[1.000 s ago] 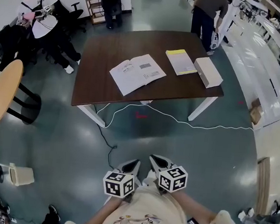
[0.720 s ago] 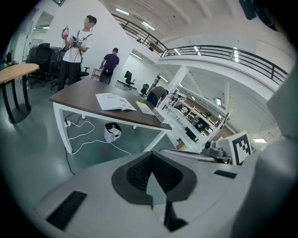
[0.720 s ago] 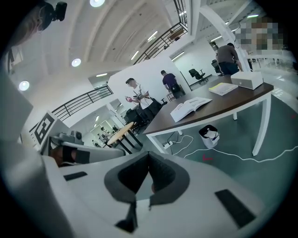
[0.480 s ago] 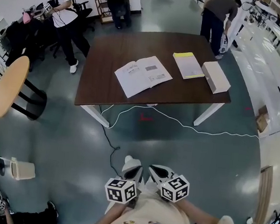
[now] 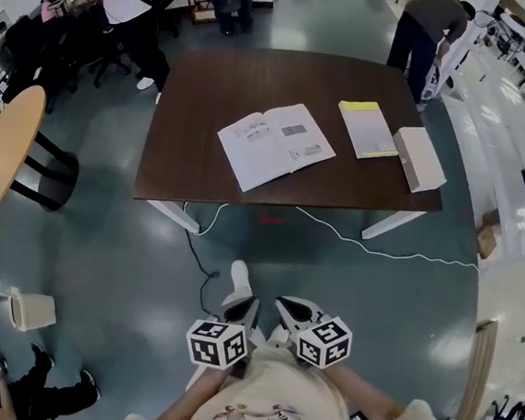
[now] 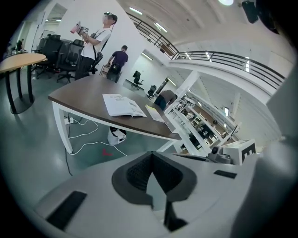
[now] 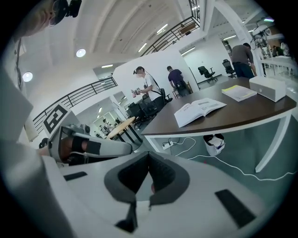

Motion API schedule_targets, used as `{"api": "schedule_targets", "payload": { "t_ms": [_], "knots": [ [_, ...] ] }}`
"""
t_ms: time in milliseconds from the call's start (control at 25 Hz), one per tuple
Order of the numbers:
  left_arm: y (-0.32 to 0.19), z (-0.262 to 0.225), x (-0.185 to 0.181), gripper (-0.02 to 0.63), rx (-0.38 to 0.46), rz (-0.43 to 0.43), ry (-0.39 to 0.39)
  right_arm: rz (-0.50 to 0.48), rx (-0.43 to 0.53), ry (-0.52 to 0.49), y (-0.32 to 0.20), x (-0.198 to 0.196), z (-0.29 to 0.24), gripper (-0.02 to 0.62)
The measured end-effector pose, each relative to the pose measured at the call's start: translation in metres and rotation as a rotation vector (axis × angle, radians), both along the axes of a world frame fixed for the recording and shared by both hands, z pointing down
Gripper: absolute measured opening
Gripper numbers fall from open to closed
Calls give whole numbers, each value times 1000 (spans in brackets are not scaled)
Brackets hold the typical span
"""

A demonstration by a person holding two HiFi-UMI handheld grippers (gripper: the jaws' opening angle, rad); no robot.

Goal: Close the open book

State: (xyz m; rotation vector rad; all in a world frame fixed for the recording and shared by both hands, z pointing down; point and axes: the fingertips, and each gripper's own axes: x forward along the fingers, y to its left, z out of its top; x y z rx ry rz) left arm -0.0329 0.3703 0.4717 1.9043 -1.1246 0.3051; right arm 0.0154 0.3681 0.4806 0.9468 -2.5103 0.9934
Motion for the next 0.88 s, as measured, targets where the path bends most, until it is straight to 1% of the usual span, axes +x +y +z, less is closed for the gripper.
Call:
{"api": "schedule_targets", "payload": {
  "t_ms": [120,200,320,440,520,640,760,880],
  "knots": [
    [-49,-4,-18,6,7,8,15,0,-2,26,-48,-12,-1,6],
    [-79,-5,-31,6,12,20,15,18,-8,34,-81,-19,-2,6],
    [-116,-7,-48,6,11,33,29,73,-42,36,-125,-27,-2,6],
    [-145,-6,-67,6,1,57,37,136,-89,25,-158,-35,3,6],
    [-164,-6,-79,6,-4,72,41,156,-94,26,-177,-43,1,6],
    [-190,-9,-93,6,5,93,47,159,-75,36,-198,-56,-7,6],
    [-213,-11,-98,6,22,113,62,178,-79,43,-216,-62,-5,6],
    [-224,-10,-100,6,23,124,80,179,-104,51,-223,-69,1,6]
  ]
}}
